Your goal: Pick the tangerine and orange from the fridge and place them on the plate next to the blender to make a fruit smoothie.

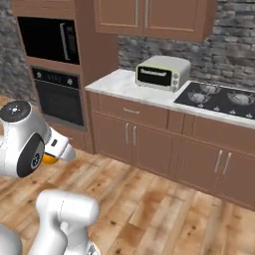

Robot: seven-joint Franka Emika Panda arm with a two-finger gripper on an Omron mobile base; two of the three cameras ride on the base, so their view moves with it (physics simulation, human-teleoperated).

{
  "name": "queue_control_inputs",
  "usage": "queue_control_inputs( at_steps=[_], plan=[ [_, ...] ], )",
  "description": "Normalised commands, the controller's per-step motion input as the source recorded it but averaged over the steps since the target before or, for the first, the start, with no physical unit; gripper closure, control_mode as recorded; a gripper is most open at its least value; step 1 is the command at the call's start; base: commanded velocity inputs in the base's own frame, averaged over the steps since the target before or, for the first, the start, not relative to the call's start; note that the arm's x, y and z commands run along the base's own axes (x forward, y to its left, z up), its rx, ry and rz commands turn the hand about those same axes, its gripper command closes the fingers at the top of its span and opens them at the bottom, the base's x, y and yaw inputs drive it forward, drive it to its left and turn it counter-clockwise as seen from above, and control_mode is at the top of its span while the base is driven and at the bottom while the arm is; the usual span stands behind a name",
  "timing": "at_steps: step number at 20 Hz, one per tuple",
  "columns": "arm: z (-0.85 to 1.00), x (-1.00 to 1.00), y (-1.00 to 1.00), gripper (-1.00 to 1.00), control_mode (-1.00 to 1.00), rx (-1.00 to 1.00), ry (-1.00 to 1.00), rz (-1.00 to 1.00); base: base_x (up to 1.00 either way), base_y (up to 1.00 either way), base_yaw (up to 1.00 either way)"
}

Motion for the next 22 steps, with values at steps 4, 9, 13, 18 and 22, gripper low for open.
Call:
queue_control_inputs(
  at_steps=[4, 9, 13, 18, 22],
  plan=[
    [0.00, 0.00, 0.00, 1.00, 1.00, 0.00, 0.00, 0.00, 1.00, -0.41, 0.56],
    [0.00, 0.00, 0.00, 1.00, 1.00, 0.00, 0.00, 0.00, 1.00, -0.24, 0.62],
    [0.00, 0.00, 0.00, 1.00, 1.00, 0.00, 0.00, 0.00, 0.98, -0.06, 0.70],
    [0.00, 0.00, 0.00, 1.00, 1.00, 0.00, 0.00, 0.00, 0.96, 0.00, 0.69],
    [0.00, 0.00, 0.00, 1.00, 1.00, 0.00, 0.00, 0.00, 0.98, 0.00, 0.68]
  ],
)
